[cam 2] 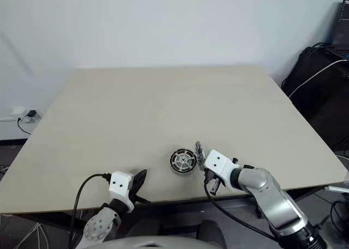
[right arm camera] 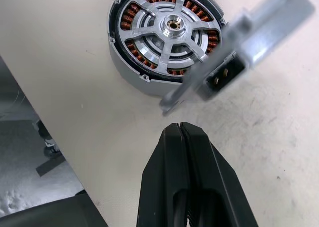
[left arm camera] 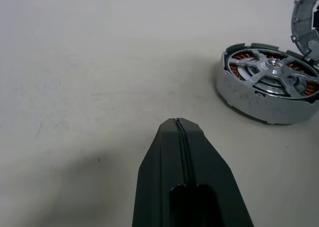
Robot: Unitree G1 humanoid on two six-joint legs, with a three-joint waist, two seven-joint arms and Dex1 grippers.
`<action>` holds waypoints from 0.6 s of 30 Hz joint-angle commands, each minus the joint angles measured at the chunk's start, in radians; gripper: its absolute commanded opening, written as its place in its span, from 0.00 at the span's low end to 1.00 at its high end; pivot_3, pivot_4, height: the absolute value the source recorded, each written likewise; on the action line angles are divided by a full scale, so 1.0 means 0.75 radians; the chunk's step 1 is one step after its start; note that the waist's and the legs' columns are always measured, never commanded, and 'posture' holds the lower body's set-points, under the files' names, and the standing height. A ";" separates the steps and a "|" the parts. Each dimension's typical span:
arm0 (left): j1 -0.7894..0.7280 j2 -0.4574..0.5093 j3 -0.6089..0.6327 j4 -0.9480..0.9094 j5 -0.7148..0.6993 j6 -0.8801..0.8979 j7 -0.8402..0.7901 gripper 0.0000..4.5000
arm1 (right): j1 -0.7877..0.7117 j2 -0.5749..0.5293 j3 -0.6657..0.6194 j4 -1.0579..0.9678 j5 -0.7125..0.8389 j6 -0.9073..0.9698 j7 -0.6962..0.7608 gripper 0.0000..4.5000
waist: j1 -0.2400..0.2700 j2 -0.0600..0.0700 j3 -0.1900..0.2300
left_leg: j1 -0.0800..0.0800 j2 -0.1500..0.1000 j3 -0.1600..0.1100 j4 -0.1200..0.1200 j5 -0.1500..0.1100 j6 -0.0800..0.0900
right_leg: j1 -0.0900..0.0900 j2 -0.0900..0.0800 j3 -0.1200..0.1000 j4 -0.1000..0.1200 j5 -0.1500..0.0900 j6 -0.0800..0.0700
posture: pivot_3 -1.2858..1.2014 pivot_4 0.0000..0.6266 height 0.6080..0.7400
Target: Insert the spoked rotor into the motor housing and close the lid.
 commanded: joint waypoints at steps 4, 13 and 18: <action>-0.011 0.002 0.003 -0.031 -0.005 -0.028 -0.004 0.00 | -0.048 0.023 -0.035 -0.023 0.008 -0.039 -0.022 0.01 | 0.000 0.000 0.000 | 0.000 -0.001 0.000 0.000 0.000 0.000 | 0.000 0.000 0.000 0.000 0.000 0.000 | 0.52 0.00 1.00; -0.034 0.010 0.022 0.030 -0.017 -0.057 -0.021 0.00 | -0.084 0.133 -0.086 -0.041 0.123 -0.098 -0.023 0.01 | -0.001 -0.001 0.000 | 0.000 0.000 0.000 0.000 0.000 0.000 | 0.000 0.002 0.000 0.000 0.002 -0.002 | 0.52 0.00 1.00; -0.033 0.006 0.014 0.021 -0.011 -0.057 -0.015 0.00 | -0.107 0.177 -0.042 0.007 0.118 -0.113 -0.034 0.01 | -0.001 0.000 0.000 | 0.000 0.000 0.000 0.000 0.000 0.000 | 0.000 0.001 0.000 0.000 0.002 -0.003 | 0.52 0.00 1.00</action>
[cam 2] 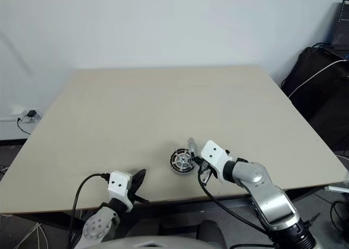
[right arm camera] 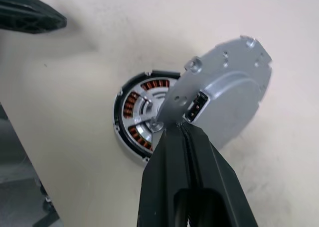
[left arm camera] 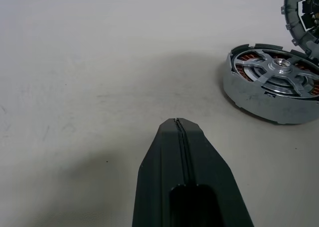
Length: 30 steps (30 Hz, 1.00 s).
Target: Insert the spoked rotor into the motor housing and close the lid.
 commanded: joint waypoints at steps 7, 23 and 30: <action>-0.005 -0.010 -0.017 -0.031 0.005 -0.017 0.005 0.00 | -0.064 0.105 0.081 0.048 0.013 -0.068 -0.007 0.01 | -0.001 0.000 0.000 | 0.000 0.000 0.000 0.000 0.000 0.000 | 0.000 0.000 0.000 0.000 0.002 -0.003 | 0.52 0.00 1.00; -0.001 -0.005 -0.014 -0.076 -0.003 0.017 0.009 0.00 | -0.067 0.314 -0.193 0.062 0.167 -0.189 -0.208 0.01 | -0.002 0.001 -0.002 | 0.000 0.000 0.000 0.000 -0.002 -0.003 | 0.000 0.000 0.000 0.000 0.003 -0.003 | 0.52 0.00 1.00; 0.001 -0.004 -0.021 -0.108 0.004 0.042 0.013 0.00 | -0.036 0.259 -0.147 0.151 0.122 -0.158 -0.214 0.01 | -0.004 0.003 -0.003 | 0.000 0.000 0.001 0.000 0.000 0.000 | 0.000 0.000 0.001 0.001 0.003 -0.003 | 0.52 0.00 1.00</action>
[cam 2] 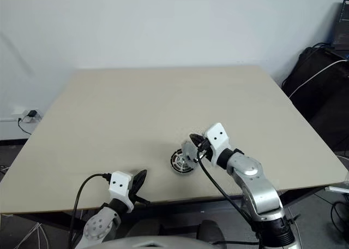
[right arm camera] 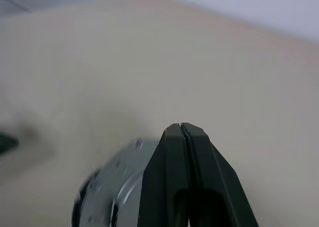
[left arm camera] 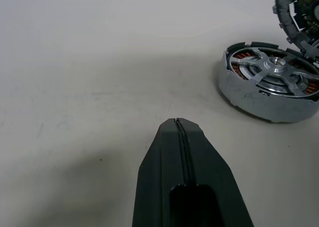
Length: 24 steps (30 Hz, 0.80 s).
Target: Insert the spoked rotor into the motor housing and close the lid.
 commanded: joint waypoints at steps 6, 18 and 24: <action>-0.007 -0.003 0.001 -0.054 0.002 -0.015 0.004 0.00 | 0.002 0.006 0.026 0.064 0.002 -0.010 0.007 0.01 | -0.007 0.003 -0.002 | 0.000 0.000 0.000 0.000 0.000 0.000 | 0.000 0.001 0.000 0.000 0.000 0.000 | 0.52 0.00 1.00; -0.011 -0.001 0.012 -0.023 0.005 -0.045 0.006 0.00 | -0.023 0.062 0.124 0.176 -0.010 -0.014 0.038 0.01 | -0.010 0.004 -0.003 | 0.000 0.000 0.000 0.000 0.000 0.001 | 0.000 0.001 0.000 0.000 0.000 0.000 | 0.52 0.00 1.00; -0.008 0.008 0.017 -0.021 0.024 -0.066 0.014 0.00 | -0.042 0.114 0.157 0.287 -0.029 -0.039 0.031 0.01 | -0.013 0.005 -0.004 | 0.001 0.000 0.000 0.000 0.000 0.001 | 0.000 0.001 0.000 0.000 0.000 0.000 | 0.52 0.00 1.00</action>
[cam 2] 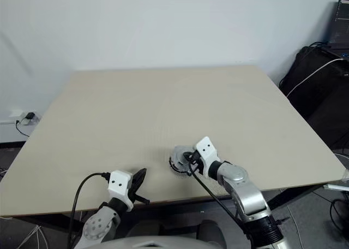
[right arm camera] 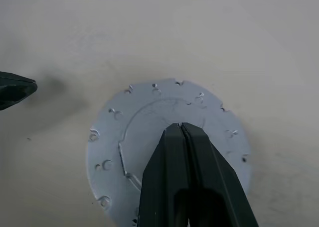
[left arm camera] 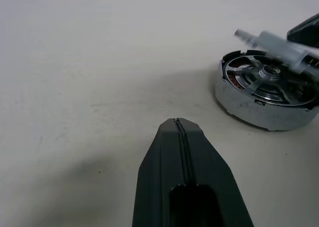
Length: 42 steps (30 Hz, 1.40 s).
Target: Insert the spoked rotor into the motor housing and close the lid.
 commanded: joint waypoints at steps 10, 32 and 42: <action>-0.032 0.014 0.026 0.001 0.048 -0.080 0.019 0.00 | -0.066 0.045 0.033 0.151 -0.043 -0.071 0.007 0.01 | -0.003 0.001 -0.004 | 0.001 0.000 0.000 0.000 0.000 -0.001 | 0.001 0.000 0.000 0.000 0.000 0.000 | 0.52 0.00 1.00; -0.040 0.010 0.032 0.030 0.045 -0.089 0.004 0.00 | -0.147 -0.061 -0.011 0.104 -0.001 -0.106 0.169 0.99 | -0.001 0.001 -0.003 | 0.001 0.000 0.000 0.000 0.000 0.000 | 0.001 0.000 0.000 0.000 0.000 0.000 | 0.52 0.00 1.00; -0.017 -0.001 0.022 -0.036 0.046 -0.047 0.015 0.00 | -0.205 -0.067 0.032 0.196 -0.025 -0.102 0.235 0.99 | -0.001 0.001 -0.003 | 0.001 0.000 0.000 0.000 0.000 0.000 | 0.000 -0.001 0.001 0.000 0.000 0.000 | 0.52 0.00 1.00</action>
